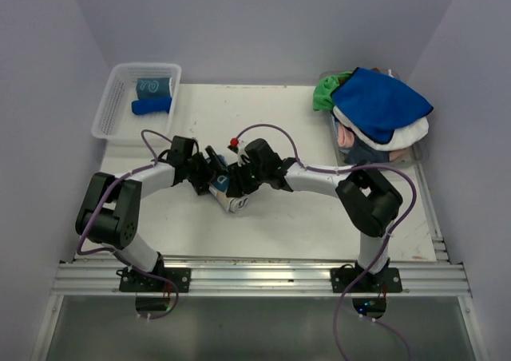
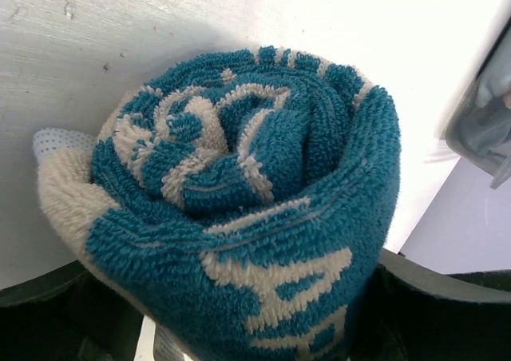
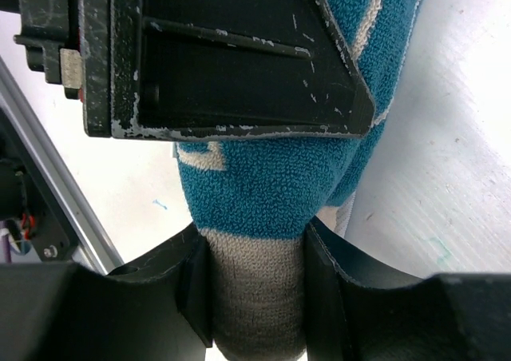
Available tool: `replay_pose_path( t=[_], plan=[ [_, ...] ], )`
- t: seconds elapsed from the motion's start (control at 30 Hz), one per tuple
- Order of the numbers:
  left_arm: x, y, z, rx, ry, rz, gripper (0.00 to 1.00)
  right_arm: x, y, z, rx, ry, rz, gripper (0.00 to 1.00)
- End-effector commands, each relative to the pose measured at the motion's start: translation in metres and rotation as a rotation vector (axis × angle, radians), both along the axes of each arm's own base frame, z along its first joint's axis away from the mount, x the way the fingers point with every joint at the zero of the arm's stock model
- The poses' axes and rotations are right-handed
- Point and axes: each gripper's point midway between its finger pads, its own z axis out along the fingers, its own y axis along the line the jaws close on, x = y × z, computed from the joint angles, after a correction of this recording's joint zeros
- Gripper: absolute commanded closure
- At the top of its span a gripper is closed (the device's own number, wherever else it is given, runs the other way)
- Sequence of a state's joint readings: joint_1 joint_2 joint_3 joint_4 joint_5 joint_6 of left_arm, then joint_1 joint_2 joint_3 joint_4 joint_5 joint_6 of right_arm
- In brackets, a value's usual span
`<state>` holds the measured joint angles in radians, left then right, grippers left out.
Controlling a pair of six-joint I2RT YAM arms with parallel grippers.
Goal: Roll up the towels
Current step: Roll the towel, then place the rolled towel into the container
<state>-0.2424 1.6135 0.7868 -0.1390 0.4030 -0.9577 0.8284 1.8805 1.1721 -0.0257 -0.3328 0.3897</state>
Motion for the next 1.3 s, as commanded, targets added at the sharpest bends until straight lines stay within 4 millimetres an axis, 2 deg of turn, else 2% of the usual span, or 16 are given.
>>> replay_pose_path(
  t=[0.0,0.1,0.23,0.33,0.37,0.47,0.53,0.57,0.6,0.67,0.73,0.77,0.87,1.0,1.13,1.27],
  plan=[
    [0.001,0.002,-0.007,0.013,-0.023,-0.012,0.17,-0.012,0.004,0.006,0.059,0.074,0.024,0.68],
    [0.001,0.001,-0.007,0.007,-0.021,-0.014,0.21,-0.011,0.008,0.009,0.093,0.089,0.034,0.68],
    [0.002,0.0,-0.005,0.001,-0.029,-0.018,0.11,-0.013,0.012,0.008,0.119,0.125,0.049,0.68],
    [0.003,0.0,-0.003,-0.001,-0.038,-0.018,0.23,-0.012,0.012,0.007,0.127,0.142,0.049,0.67],
    [0.002,0.0,-0.004,-0.001,-0.035,-0.015,0.33,-0.012,0.012,0.006,0.13,0.148,0.048,0.67],
    [0.003,0.0,-0.002,-0.003,-0.038,-0.007,0.41,-0.012,0.011,0.009,0.15,0.165,0.045,0.62],
    [0.003,0.0,-0.002,-0.006,-0.033,-0.002,0.45,-0.011,0.01,0.009,0.155,0.177,0.039,0.5],
    [0.003,0.0,-0.002,-0.002,-0.028,-0.001,0.51,-0.009,0.007,0.009,0.158,0.187,0.032,0.43],
    [0.004,0.002,-0.002,0.007,-0.023,0.008,0.53,-0.007,0.005,0.009,0.16,0.195,0.019,0.28],
    [0.005,0.003,0.0,0.015,-0.017,0.008,0.55,-0.003,0.001,0.019,0.183,0.19,-0.001,0.2],
    [0.006,0.003,0.003,0.017,-0.015,0.011,0.56,0.005,-0.012,0.023,0.193,0.19,-0.046,0.14],
    [0.008,0.004,0.007,0.018,-0.019,0.016,0.57,0.012,-0.02,0.039,0.214,0.159,-0.07,0.14],
    [0.011,0.004,0.016,0.015,-0.028,0.024,0.58,0.023,-0.046,0.052,0.169,0.092,-0.148,0.13],
    [0.019,0.007,0.028,0.009,-0.041,0.038,0.63,0.033,-0.084,0.092,0.175,0.021,-0.26,0.12],
    [0.029,0.007,0.042,-0.005,-0.068,0.041,0.65,0.032,-0.101,0.121,0.246,0.004,-0.311,0.11],
    [0.04,0.008,0.063,-0.034,-0.102,0.048,0.69,0.038,-0.119,0.13,0.243,-0.033,-0.394,0.11]
  ],
)
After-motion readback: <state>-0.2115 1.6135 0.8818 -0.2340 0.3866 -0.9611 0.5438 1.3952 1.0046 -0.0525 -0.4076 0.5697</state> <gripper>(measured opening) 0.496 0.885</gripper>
